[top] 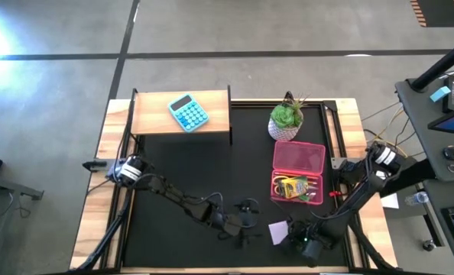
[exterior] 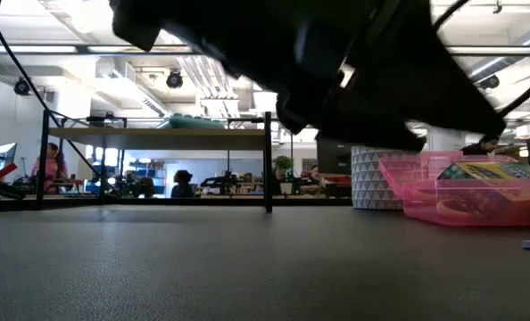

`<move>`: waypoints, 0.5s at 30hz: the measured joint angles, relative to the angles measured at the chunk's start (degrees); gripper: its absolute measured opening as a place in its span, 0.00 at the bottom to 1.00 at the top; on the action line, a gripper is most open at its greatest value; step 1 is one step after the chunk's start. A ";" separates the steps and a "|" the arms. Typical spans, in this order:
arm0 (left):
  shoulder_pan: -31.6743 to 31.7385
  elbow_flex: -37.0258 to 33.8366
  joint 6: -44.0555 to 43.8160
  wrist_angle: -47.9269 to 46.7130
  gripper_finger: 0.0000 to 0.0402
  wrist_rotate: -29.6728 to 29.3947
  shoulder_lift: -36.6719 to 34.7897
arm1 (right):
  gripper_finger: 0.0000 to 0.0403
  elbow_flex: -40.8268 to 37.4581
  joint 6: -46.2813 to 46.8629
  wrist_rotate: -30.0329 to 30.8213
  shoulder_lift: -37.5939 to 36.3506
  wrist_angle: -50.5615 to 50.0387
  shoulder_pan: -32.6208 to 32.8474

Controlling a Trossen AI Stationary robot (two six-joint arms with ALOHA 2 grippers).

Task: Pack school essentials
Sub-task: Put the purple sticky note into the pink supply box

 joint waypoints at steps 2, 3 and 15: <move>-0.09 -0.03 -0.03 -1.96 0.89 0.01 0.00 | 0.43 -0.90 1.02 -1.42 0.00 0.59 -0.99; -0.14 -0.03 -0.07 -2.57 0.89 0.02 0.00 | 0.43 -1.41 1.35 -2.10 0.00 1.50 -1.45; -0.99 -0.05 -0.11 -5.17 0.89 0.73 0.00 | 0.43 -3.07 -0.85 -0.30 0.00 8.85 -5.70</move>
